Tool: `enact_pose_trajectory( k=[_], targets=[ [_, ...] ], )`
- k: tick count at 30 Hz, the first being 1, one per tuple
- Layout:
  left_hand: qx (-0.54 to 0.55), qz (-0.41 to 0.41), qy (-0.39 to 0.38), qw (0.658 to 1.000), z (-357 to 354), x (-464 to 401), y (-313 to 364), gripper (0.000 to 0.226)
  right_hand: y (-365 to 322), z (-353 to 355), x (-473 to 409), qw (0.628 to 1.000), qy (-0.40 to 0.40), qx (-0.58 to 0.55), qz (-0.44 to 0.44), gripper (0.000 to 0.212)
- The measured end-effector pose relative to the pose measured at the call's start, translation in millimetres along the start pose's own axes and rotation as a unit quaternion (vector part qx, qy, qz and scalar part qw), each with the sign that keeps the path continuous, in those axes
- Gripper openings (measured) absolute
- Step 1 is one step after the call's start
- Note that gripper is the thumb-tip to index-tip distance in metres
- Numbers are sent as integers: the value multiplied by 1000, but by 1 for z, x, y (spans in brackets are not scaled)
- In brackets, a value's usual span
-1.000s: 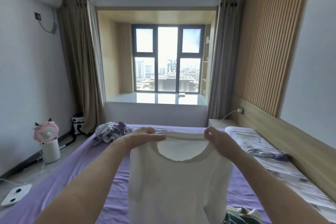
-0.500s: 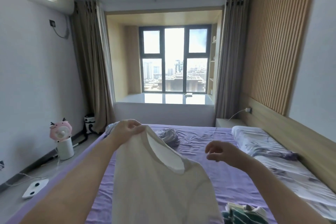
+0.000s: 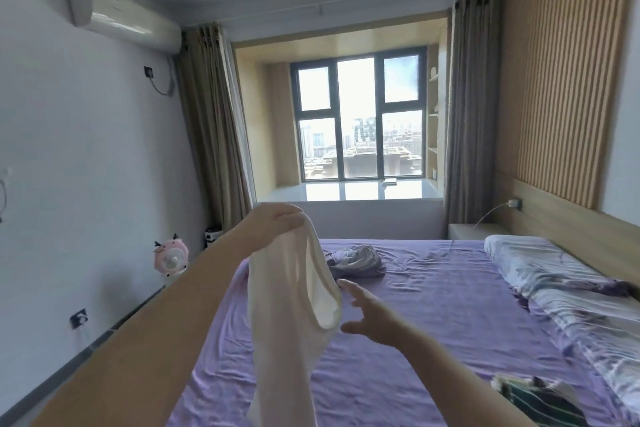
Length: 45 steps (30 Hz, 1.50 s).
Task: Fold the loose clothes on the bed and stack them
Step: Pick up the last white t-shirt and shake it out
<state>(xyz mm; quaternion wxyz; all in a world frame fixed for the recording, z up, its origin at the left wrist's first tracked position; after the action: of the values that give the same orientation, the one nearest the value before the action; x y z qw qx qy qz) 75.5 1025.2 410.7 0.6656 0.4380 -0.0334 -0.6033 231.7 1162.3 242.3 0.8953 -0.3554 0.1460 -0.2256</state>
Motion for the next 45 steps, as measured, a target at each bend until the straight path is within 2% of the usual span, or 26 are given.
enact_pose_trajectory(
  k=[4, 6, 7, 9, 10, 13, 16, 17, 19, 22, 28, 31, 32, 36, 40, 42, 45],
  targets=[
    [-13, -15, 15, 1000, 40, 22, 7, 16, -29, -16, 5, 999, 32, -3, -1, 84],
    [-1, -23, 38, 999, 53, 32, 7, 18, -43, -21, 16, 999, 37, -25, -10, 69],
    [10, -24, 56, 998, 58, 37, 7, 17, -50, -24, 24, 998, 39, -43, -11, 55],
    [23, -17, 92, 995, 64, 47, 3, 16, -66, -31, 42, 991, 39, -132, -9, 25],
    [27, -8, 102, 994, 66, 53, 0, 18, -74, -34, 54, 981, 41, -191, -12, 17],
    [52, 16, 112, 992, 63, 68, -7, 22, -100, -52, 88, 959, 50, -277, 6, 19],
    [59, 18, 101, 993, 55, 78, -3, 16, -124, -88, 105, 983, 44, -177, 25, 46],
    [55, 17, 100, 993, 54, 80, -1, 18, -130, -98, 105, 990, 64, -127, 18, 46],
    [36, 19, 105, 994, 54, 86, 1, 22, -134, -107, 103, 990, 125, -71, -9, 36],
    [-35, 12, 108, 994, 66, 97, -1, 31, -128, -100, 105, 978, 191, -77, -37, 21],
    [-194, 66, 160, 966, 91, 128, -25, 42, -119, -64, 117, 952, 297, -63, -42, 21],
    [-158, 58, 152, 974, 86, 140, -33, 40, -124, -48, 118, 939, 330, -80, -52, 12],
    [-157, 55, 152, 974, 83, 144, -34, 39, -126, -44, 119, 937, 337, -76, -58, 14],
    [-174, 6, 137, 975, 75, 155, -38, 44, -127, -27, 127, 930, 361, 46, -60, 30],
    [-263, -23, 65, 962, 68, 162, -50, 42, -114, -9, 129, 916, 358, 169, -69, 33],
    [-288, -27, 35, 957, 58, 163, -57, 40, -107, -5, 127, 927, 334, 158, -65, 32],
    [-259, 24, -21, 965, 40, 161, -75, 42, -95, -7, 119, 942, 291, 154, -66, 37]
  ],
)
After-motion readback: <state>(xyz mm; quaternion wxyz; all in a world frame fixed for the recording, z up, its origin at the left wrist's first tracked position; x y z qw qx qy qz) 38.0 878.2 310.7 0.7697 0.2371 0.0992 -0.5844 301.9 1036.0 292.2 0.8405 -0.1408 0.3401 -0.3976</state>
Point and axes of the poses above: each hand's wrist, its own x-axis away from the middle knuckle, its own z-axis out of the back of the hand, y = z × x, the point moved 3 cm from there along -x, towards the middle knuckle, and after that the axes turned 7 degrees about -z, right-handed, at the moved point
